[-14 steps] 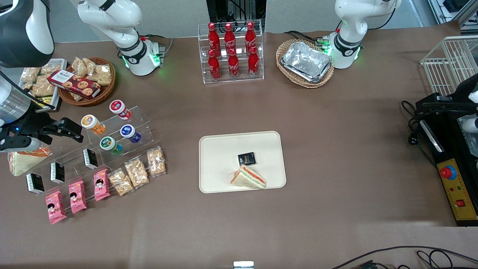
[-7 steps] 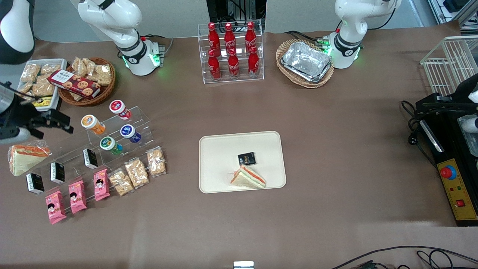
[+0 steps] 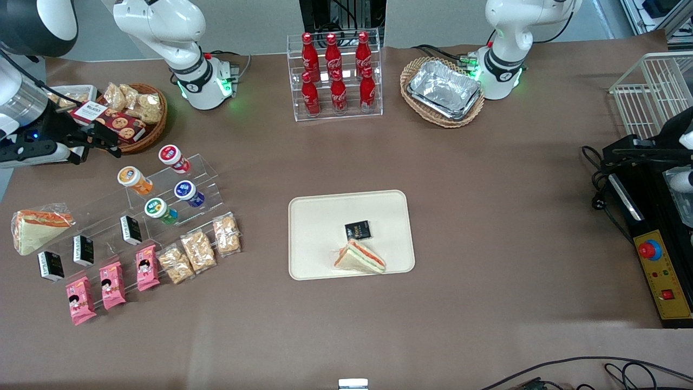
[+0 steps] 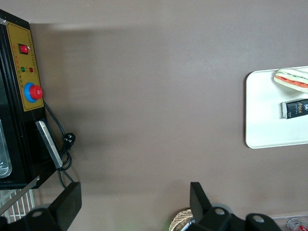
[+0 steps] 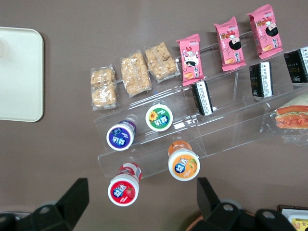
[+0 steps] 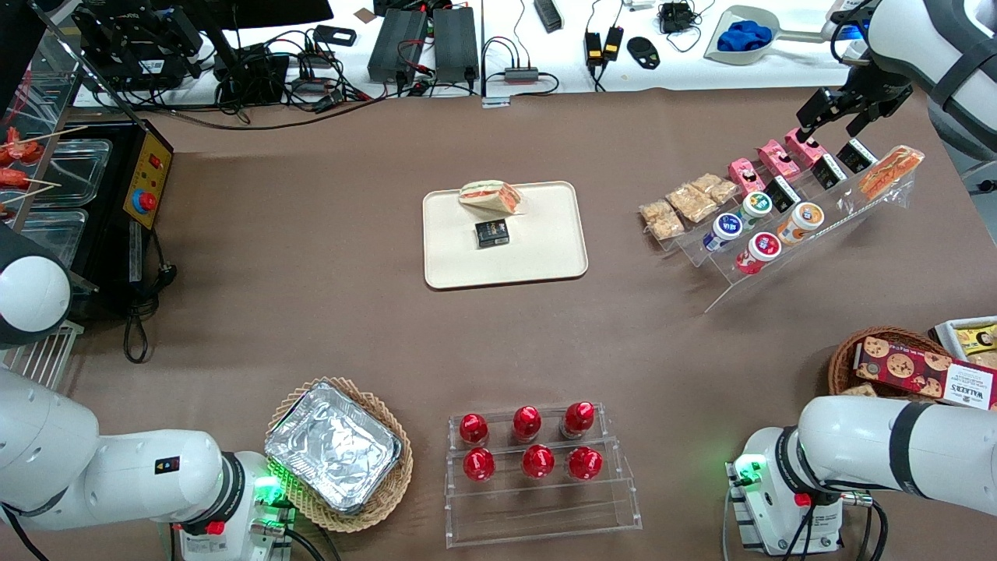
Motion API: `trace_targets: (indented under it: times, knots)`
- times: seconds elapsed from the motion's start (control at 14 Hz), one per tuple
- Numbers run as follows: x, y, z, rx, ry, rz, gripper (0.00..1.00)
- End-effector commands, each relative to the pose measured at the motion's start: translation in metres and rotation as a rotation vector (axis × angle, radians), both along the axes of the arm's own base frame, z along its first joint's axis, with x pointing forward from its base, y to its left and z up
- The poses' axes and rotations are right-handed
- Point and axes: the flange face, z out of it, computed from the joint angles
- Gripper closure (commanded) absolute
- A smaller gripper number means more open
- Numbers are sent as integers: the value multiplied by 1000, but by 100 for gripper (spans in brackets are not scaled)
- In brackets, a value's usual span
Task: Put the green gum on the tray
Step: 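Move the right gripper down over the green-capped gum bottle in the rack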
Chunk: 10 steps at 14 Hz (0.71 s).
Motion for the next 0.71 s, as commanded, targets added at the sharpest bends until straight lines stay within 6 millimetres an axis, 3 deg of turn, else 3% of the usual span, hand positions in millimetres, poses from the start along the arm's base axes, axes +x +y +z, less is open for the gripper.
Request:
trace_targets:
  times: [0.0,0.29,0.43,0.64]
  knots:
    - [17,-3,-46,26,3,7,0]
    - [46,-10,-144,42,63,-5,1]
    - [56,-12,-176,48,74,-8,1]
    - [48,-9,-211,42,56,-10,1]
